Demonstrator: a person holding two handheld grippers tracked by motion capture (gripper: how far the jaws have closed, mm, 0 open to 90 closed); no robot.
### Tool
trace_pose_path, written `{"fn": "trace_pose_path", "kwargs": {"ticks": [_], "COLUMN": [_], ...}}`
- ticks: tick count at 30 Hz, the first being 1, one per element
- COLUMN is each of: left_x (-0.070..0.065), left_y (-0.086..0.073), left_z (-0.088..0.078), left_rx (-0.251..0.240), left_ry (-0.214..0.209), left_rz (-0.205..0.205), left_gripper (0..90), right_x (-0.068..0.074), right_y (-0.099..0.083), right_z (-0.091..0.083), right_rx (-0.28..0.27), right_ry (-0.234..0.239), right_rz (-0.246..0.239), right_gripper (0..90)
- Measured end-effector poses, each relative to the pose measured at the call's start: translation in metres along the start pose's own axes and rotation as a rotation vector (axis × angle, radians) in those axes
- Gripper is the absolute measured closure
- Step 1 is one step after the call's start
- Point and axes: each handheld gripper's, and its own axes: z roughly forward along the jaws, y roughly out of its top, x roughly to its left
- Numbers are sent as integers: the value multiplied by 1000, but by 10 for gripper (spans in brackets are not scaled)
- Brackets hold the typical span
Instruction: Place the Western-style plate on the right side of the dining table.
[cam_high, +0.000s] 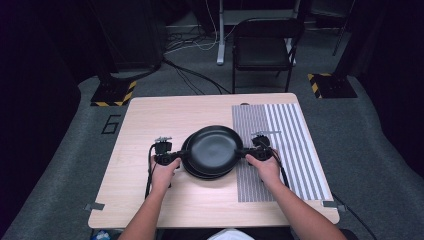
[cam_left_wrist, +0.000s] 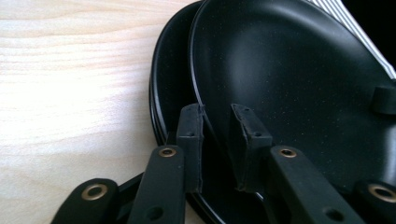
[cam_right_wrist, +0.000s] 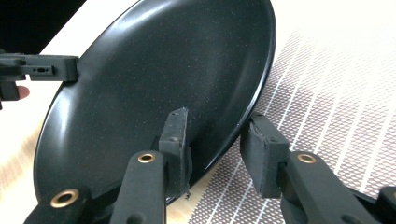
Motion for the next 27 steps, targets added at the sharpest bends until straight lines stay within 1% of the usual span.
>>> {"fn": "trace_pose_path", "kwargs": {"ticks": [1, 3, 6, 9, 12, 14, 16, 18, 20, 22, 23, 24, 25, 26, 27], "left_x": [-1, -2, -4, -6, -6, -8, -10, -9, -8, -8, -9, -9, -9, -9, -9], "left_y": [0, -1, -2, -3, -2, -4, -4, -3, -3, -3, -4, -4, -5, -5, -5], "left_z": [1, 2, 6, 8, 9, 11, 12, 12, 12, 12, 12, 12, 12, 12, 12], "left_rx": [-4, -6, -8, 0, 0, -6, -6, -3, -1, -2, -6, -6, -14, -18, -19], "left_ry": [8, 10, 7, 5, 8, 7, 15, 10, 4, 3, 8, 8, 5, 6, 7], "left_rz": [9, 7, 17, 22, 18, 20, 37, 32, 31, 31, 32, 32, 33, 31, 30], "left_gripper": [731, 719, 700, 677, 675, 663, 650, 647, 648, 648, 646, 645, 645, 645, 645], "right_x": [-1, -1, 0, 0, 3, 6, 8, 11, 13, 13, 14, 14, 13, 12, 12], "right_y": [0, 0, 1, 1, 1, 1, 0, -1, -5, -7, -12, -12, -15, -15, -15], "right_z": [-1, -1, -2, -4, -5, -8, -14, -22, -28, -28, -26, -26, -23, -23, -22], "right_rx": [0, -5, -11, -15, -13, 0, -1, -10, -17, -14, -8, -8, -11, -10, -9], "right_ry": [1, -3, -12, -26, -37, -49, -62, -69, -61, -53, -37, -37, -12, -5, -3], "right_rz": [-2, -8, -11, -21, -40, -51, -54, -63, -55, -50, -33, -33, 3, 10, 28], "right_gripper": [625, 624, 624, 622, 587, 569, 570, 582, 590, 587, 576, 576, 575, 580, 585]}}
